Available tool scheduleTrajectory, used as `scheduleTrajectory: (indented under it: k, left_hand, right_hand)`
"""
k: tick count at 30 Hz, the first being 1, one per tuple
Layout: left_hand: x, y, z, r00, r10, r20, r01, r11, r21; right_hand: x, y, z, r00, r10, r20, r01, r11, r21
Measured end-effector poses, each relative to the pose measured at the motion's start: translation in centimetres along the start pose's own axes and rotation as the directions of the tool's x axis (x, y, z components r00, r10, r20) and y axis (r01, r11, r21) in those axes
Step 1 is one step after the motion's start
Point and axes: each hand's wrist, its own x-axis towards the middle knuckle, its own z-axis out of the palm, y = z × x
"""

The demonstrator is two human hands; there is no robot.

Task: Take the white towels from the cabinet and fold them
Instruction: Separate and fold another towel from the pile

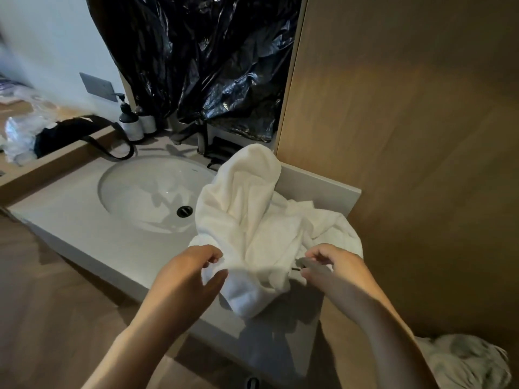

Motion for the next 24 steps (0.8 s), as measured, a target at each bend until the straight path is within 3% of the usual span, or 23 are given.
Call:
scheduleTrajectory:
  k: [15, 24]
  left_hand:
    - [9.0, -2.3, 0.4, 1.000, -0.007, 0.003, 0.007, 0.998, -0.063]
    - [15.0, -6.4, -1.2, 0.994, 0.014, 0.104, -0.007, 0.998, -0.068]
  right_hand:
    - [7.0, -1.8, 0.7, 1.000, -0.005, -0.015, 0.004, 0.999, -0.046]
    - [10.0, -5.5, 4.4, 0.998, 0.055, -0.043, -0.052, 0.997, 0.058]
